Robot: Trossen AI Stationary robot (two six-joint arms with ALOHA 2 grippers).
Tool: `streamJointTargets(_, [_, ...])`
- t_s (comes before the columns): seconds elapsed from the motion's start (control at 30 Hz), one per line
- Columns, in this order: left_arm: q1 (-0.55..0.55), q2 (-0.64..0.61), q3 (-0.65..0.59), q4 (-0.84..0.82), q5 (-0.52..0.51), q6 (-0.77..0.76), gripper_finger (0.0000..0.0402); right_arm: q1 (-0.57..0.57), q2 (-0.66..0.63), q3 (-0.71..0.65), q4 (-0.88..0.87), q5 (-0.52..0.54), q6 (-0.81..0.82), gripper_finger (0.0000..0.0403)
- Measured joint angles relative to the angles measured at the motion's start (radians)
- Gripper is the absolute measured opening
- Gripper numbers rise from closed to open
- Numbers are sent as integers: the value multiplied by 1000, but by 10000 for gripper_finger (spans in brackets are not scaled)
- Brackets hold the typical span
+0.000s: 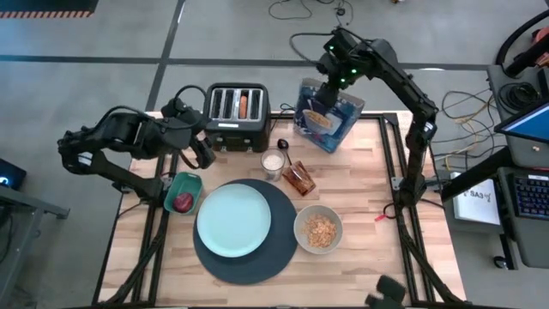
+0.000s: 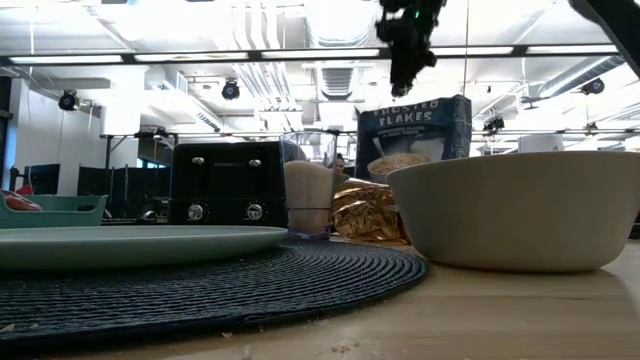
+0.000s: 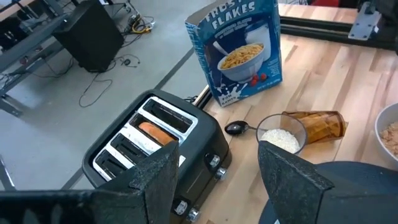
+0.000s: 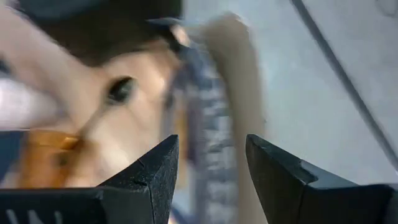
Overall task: Arrange a breakfast setting
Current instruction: Adjust the orange glass on the table
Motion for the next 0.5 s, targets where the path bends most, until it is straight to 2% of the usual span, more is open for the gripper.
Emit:
streamJointTargets(0.1, [5,5,-9,25,1,11,201,17,-42,0,12,-172,31,177])
streamJointTargets(0.17, [5,13,-12,30,7,17,201,44,-65,0,22,-239,39,175])
streamJointTargets(0.33, [5,22,-14,30,9,6,201,84,-107,0,21,-178,35,165])
streamJointTargets(0.5, [5,27,-14,30,9,4,200,114,-117,0,10,-178,86,166])
